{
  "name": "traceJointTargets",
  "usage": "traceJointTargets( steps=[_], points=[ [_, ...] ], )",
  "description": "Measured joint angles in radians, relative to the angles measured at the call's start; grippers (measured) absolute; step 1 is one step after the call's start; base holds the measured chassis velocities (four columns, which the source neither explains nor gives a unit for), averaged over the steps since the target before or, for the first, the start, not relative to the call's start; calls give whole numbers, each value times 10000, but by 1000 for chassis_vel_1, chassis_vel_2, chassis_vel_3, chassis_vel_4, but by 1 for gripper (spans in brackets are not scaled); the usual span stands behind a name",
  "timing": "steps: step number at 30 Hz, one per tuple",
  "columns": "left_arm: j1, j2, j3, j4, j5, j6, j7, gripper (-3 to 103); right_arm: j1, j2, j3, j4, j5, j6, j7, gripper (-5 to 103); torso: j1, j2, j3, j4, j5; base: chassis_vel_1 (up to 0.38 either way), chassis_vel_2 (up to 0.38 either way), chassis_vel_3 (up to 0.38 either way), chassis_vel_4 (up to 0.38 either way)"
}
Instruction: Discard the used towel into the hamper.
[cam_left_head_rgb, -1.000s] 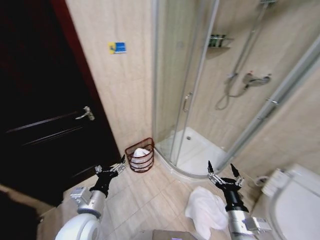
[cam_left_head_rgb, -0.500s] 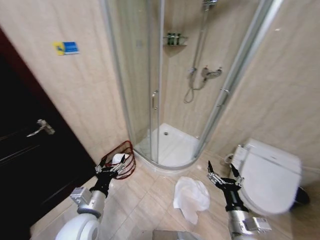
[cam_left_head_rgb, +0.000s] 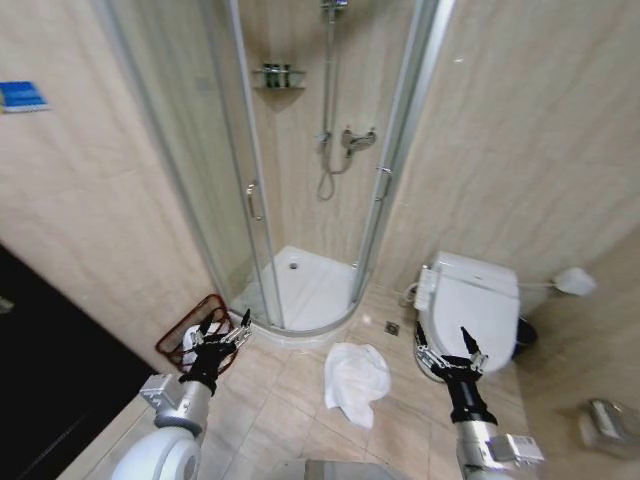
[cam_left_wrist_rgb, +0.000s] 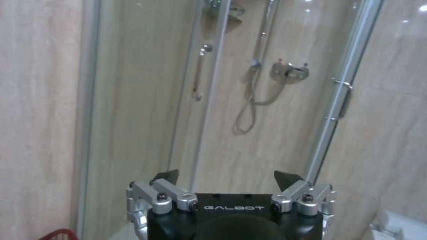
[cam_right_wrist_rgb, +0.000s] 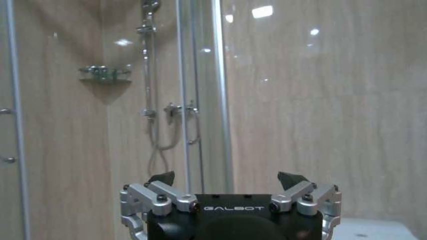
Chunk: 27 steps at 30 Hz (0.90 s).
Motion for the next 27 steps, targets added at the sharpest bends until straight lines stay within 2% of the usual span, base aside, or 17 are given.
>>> traceJointTargets(
  steps=[3,16,19,22,27],
  points=[
    [0,-1,0,0,0,0,0,97,0,0,0,0,0,0,0,100,-1,-2,0,7,-1,-18,-22,-16,-9],
    [0,0,0,0,0,0,0,97,23,-1,0,0,-44,0,18,100,8,16,11,3,-1,0,0,0,0],
    [0,-1,0,0,0,0,0,97,185,-40,5,-1,-431,-8,200,100,10,21,14,0,-1,0,0,0,0],
    [0,0,0,0,0,0,0,97,812,-192,35,-15,-1573,-3,802,100,15,25,16,7,0,0,0,0,0],
    [1,0,0,0,0,0,0,97,982,-239,18,-27,-1640,11,1084,100,18,31,20,3,0,0,0,0,0]
  ],
)
